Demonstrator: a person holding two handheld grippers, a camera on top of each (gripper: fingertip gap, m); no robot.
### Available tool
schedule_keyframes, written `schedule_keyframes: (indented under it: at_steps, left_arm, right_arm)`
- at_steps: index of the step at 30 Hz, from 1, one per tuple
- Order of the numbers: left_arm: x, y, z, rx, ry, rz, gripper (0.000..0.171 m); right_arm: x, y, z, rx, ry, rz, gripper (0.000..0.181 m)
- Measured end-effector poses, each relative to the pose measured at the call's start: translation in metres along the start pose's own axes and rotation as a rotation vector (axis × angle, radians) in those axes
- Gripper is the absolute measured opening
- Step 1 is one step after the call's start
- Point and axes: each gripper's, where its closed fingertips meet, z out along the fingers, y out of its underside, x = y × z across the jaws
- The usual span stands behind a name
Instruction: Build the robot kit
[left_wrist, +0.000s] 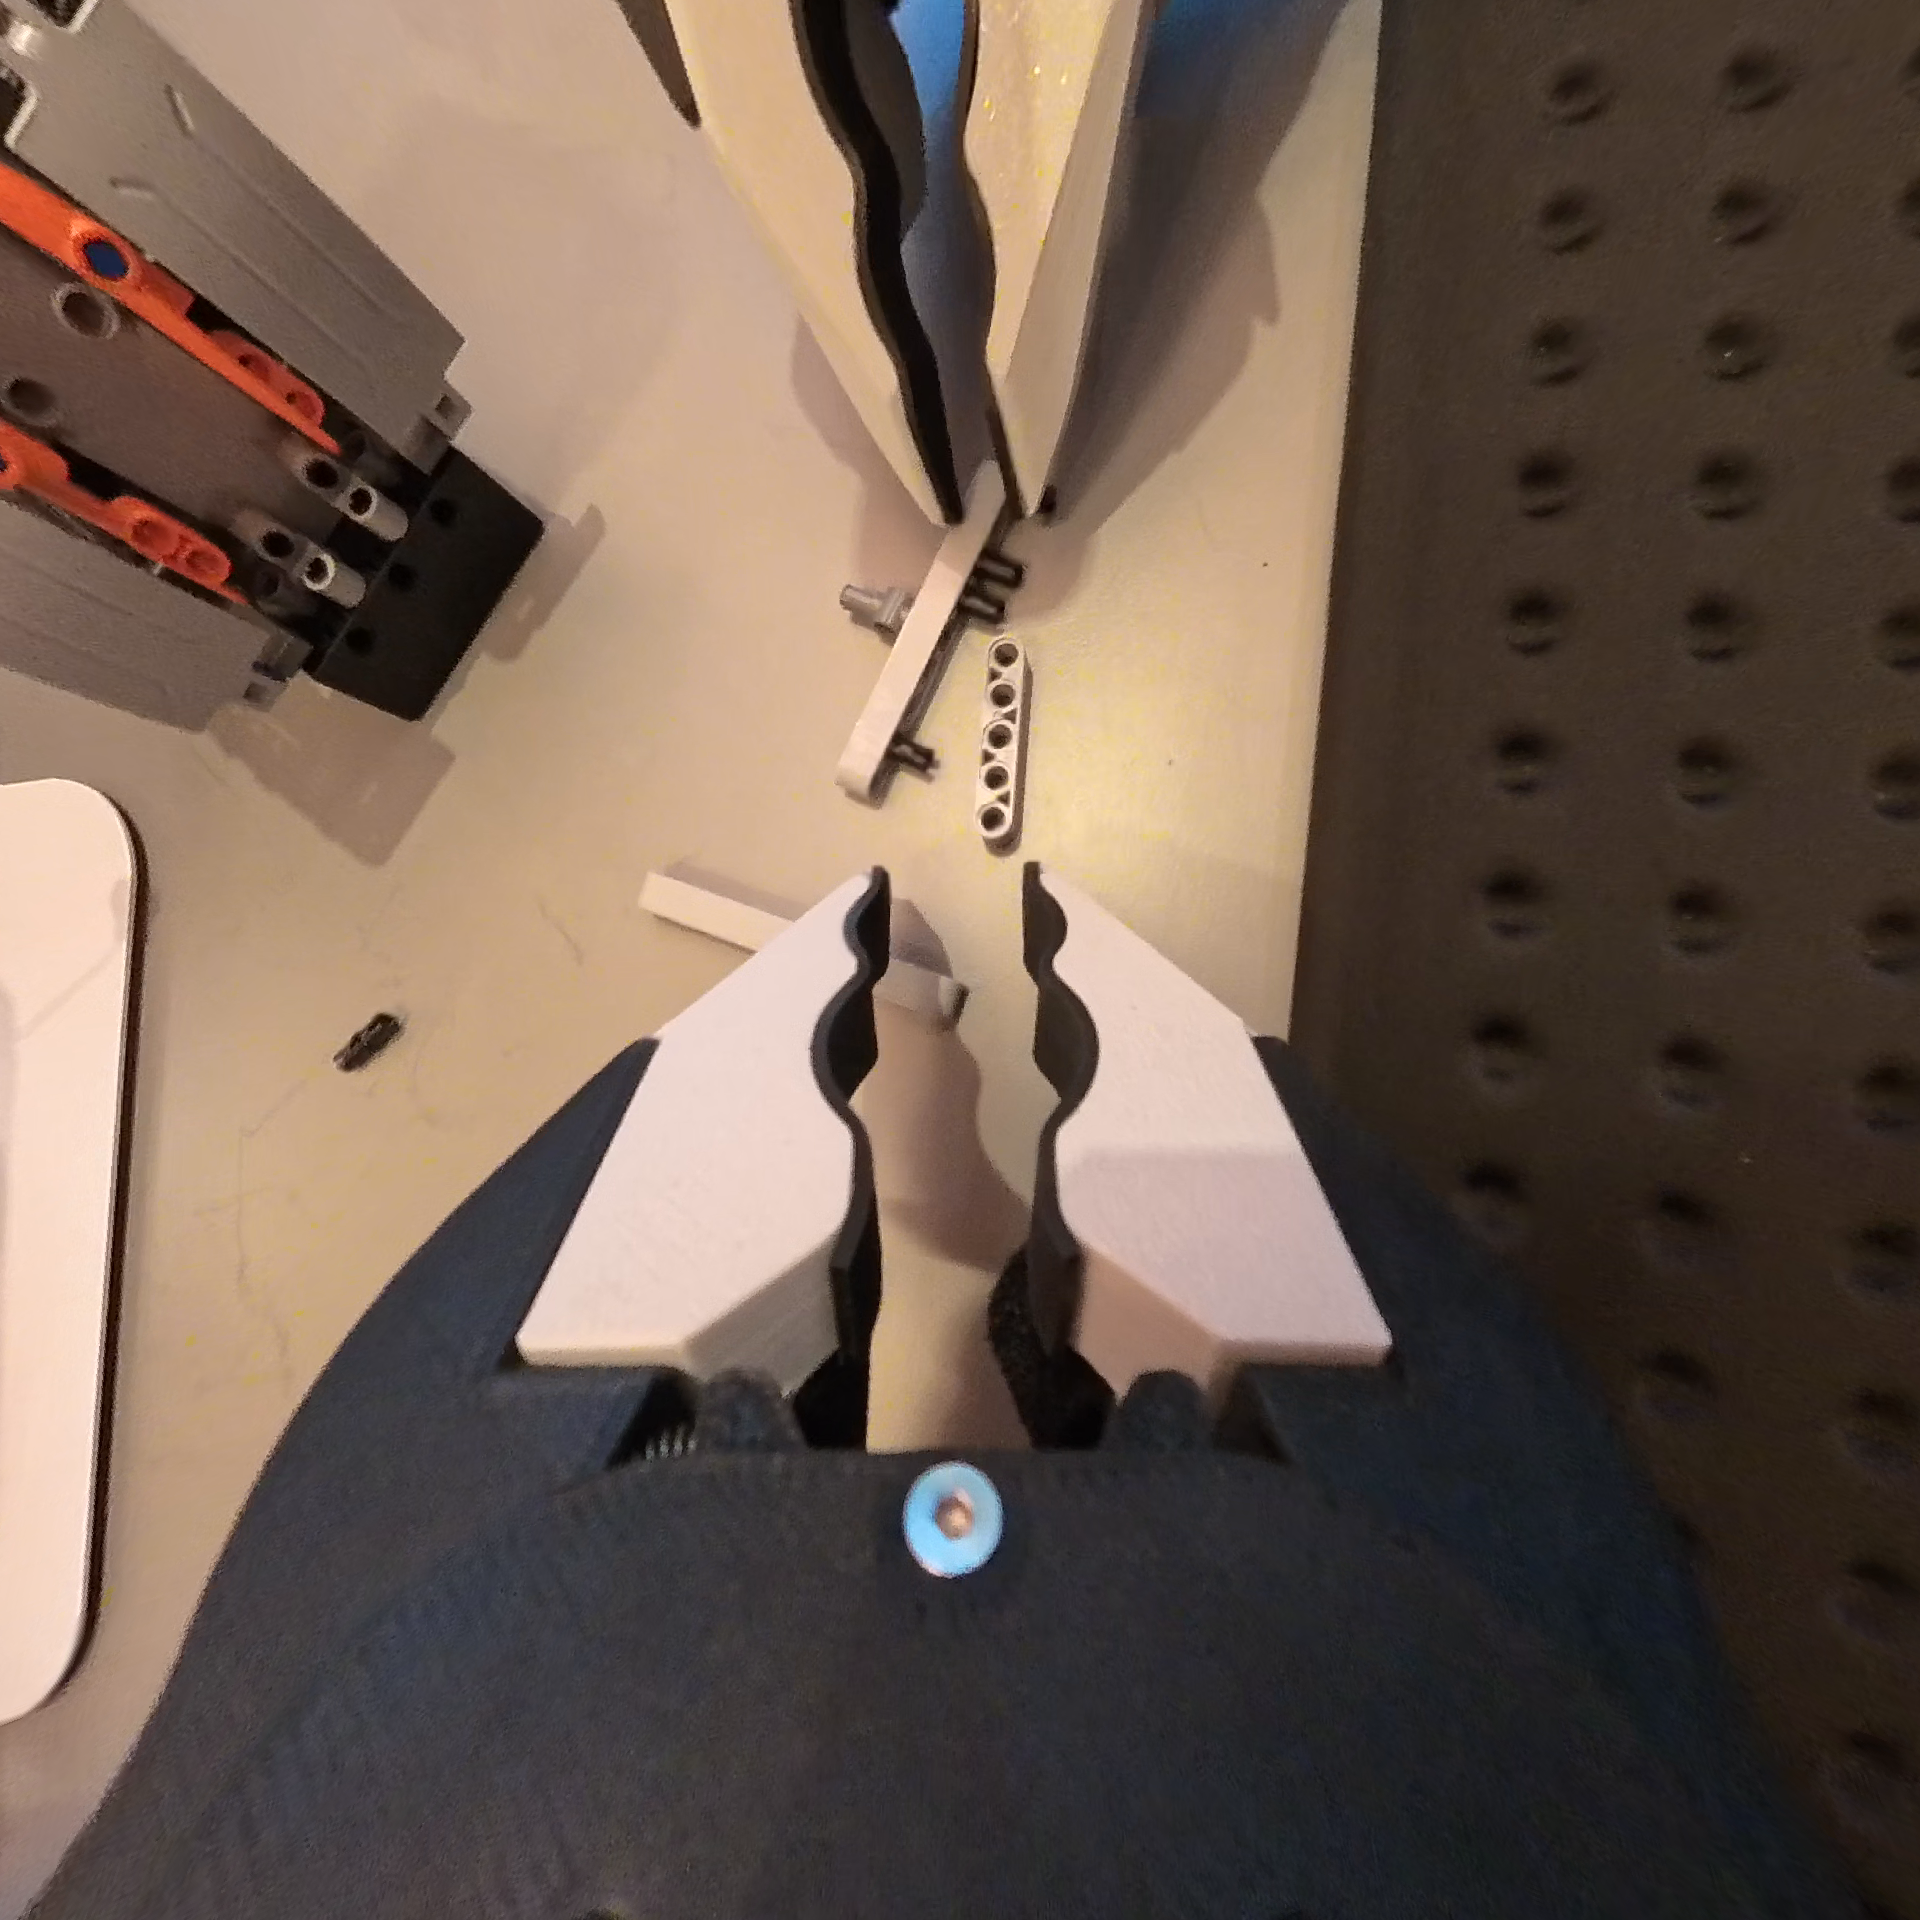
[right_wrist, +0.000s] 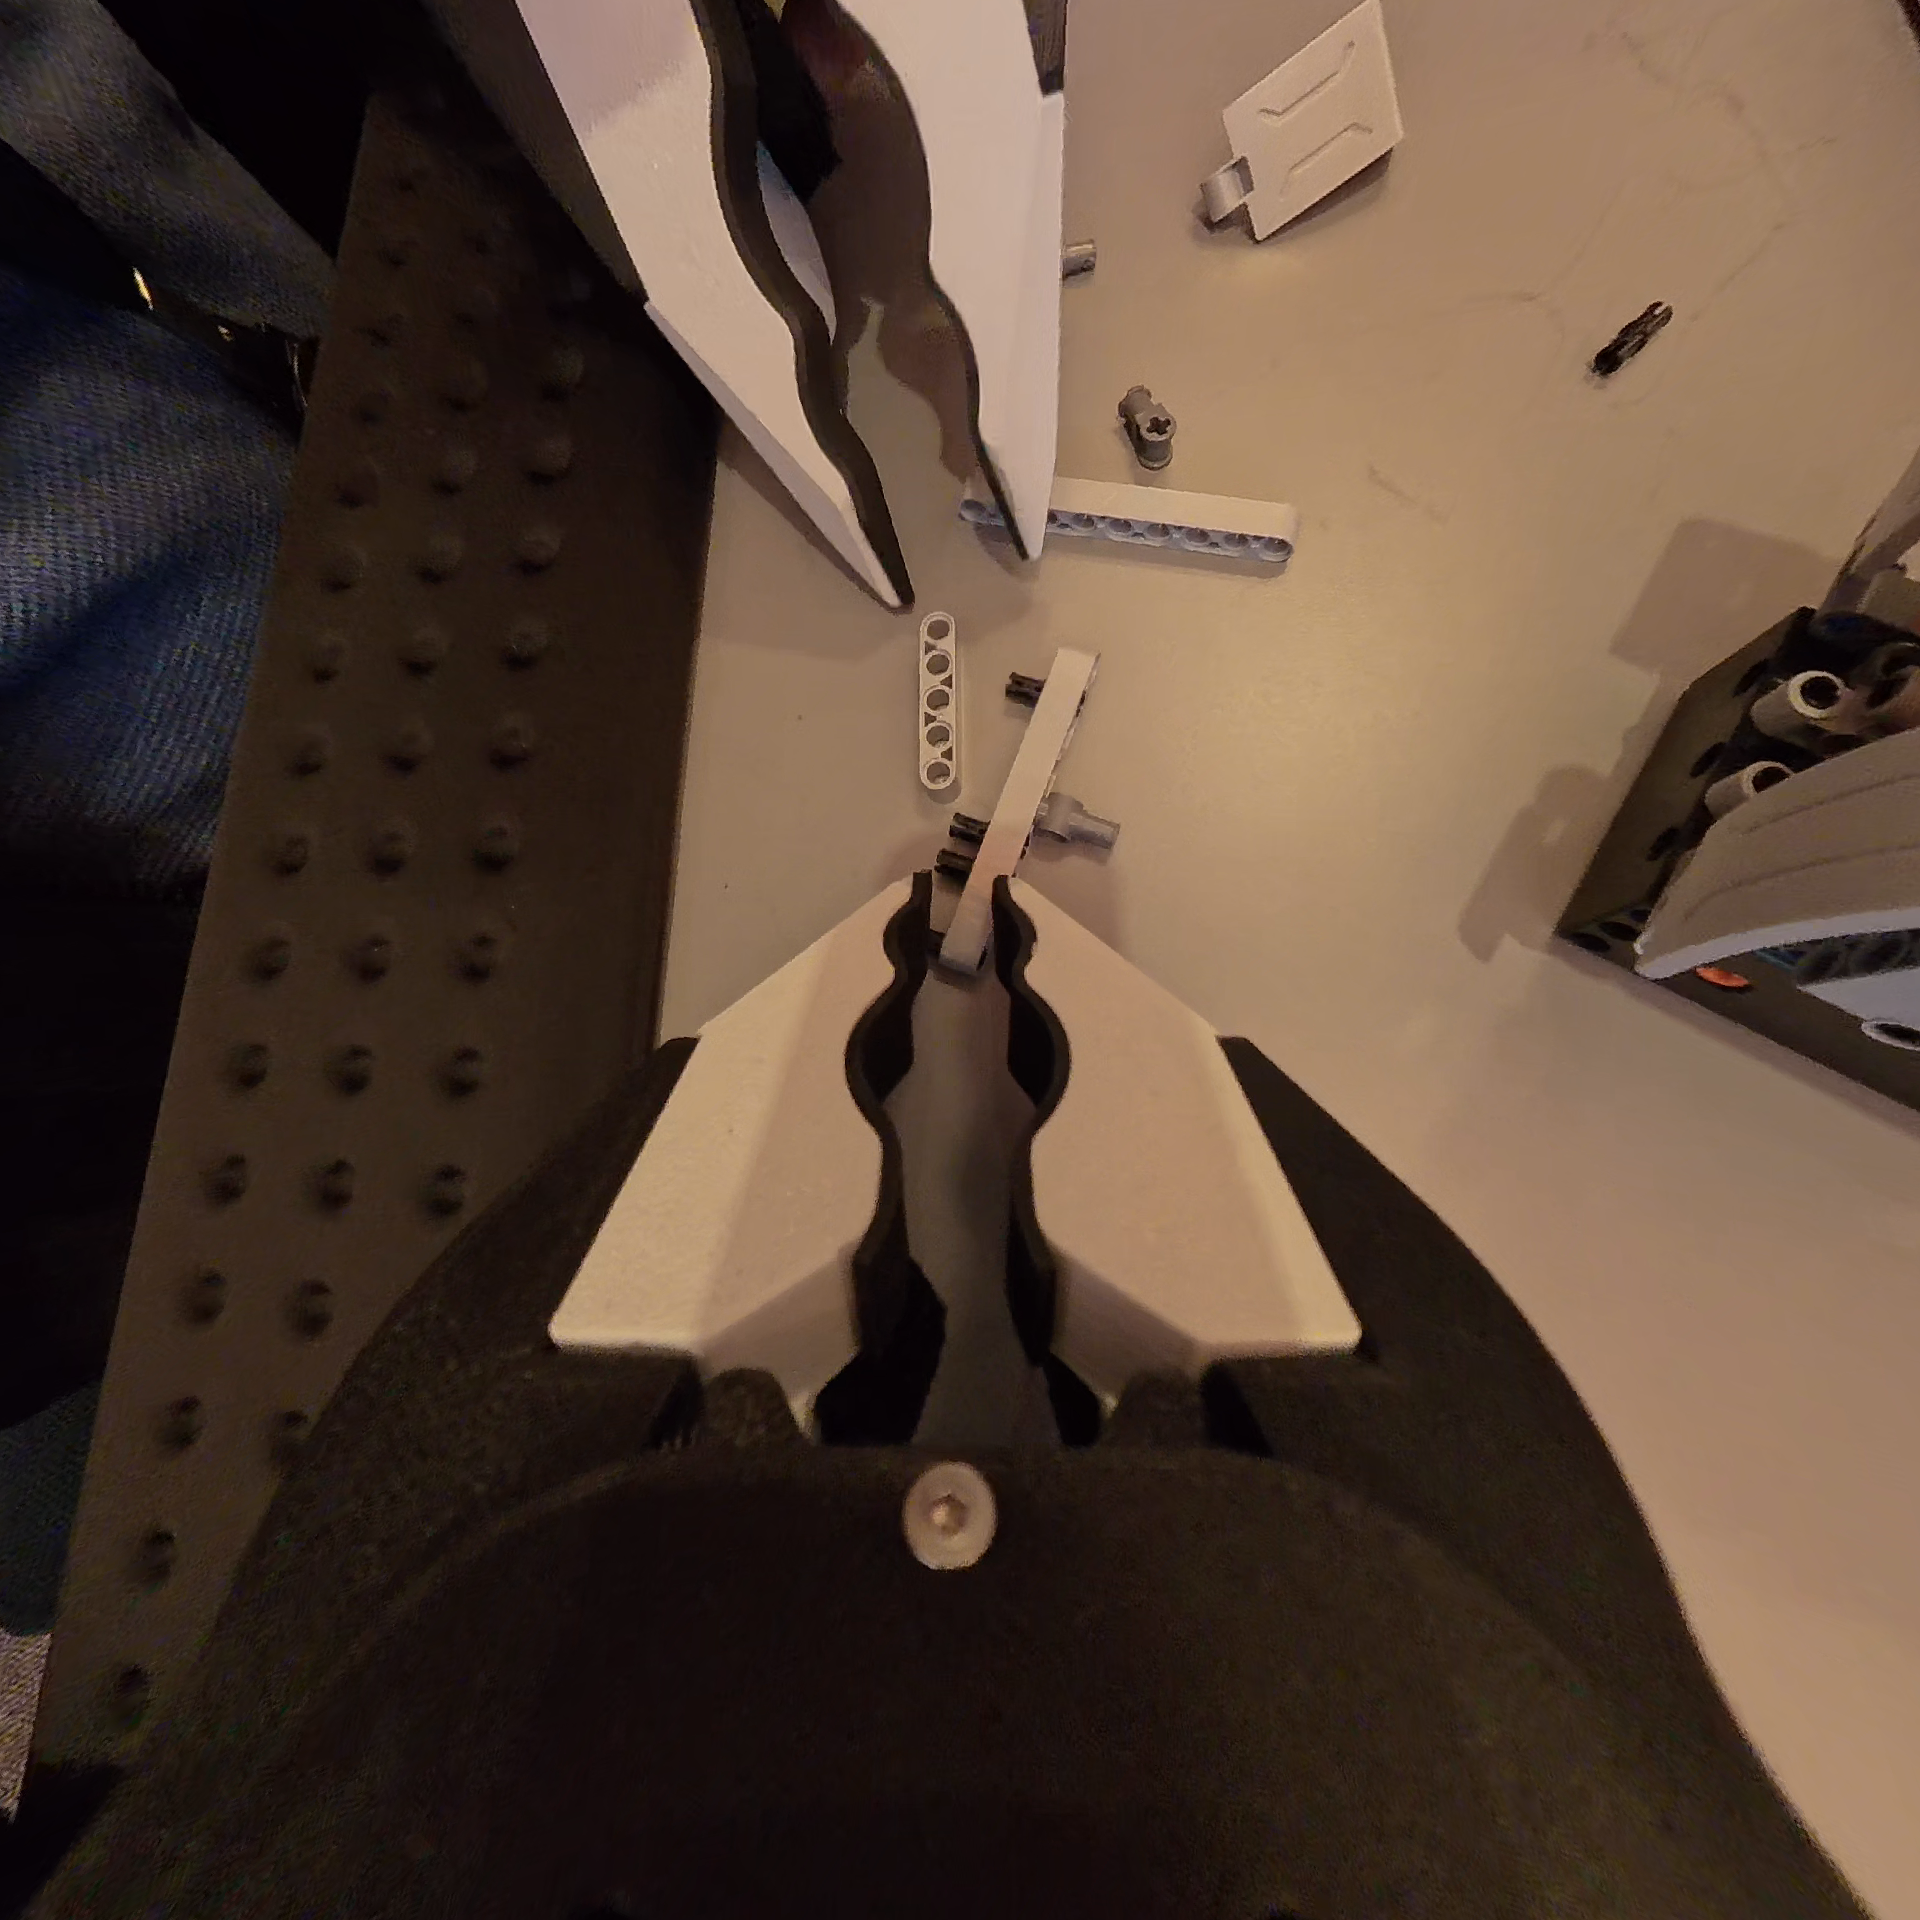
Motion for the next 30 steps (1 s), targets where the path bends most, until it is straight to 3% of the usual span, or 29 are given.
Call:
schedule_keyframes:
  at_steps: [14, 23, 30]
  left_arm:
    - [0.011, -0.011, 0.011, -0.021, 0.0, 0.068, 0.006]
    - [0.004, -0.014, 0.007, -0.031, -0.137, 0.244, 0.006]
    - [-0.004, -0.026, -0.001, -0.026, -0.287, 0.375, 0.006]
  right_arm:
    - [-0.001, -0.002, 0.002, -0.003, -0.006, 0.003, 0.01]
    - [0.0, -0.003, 0.001, -0.003, 0.003, -0.004, 0.009]
    - [-0.016, -0.033, -0.01, 0.152, -0.074, 0.034, 0.018]
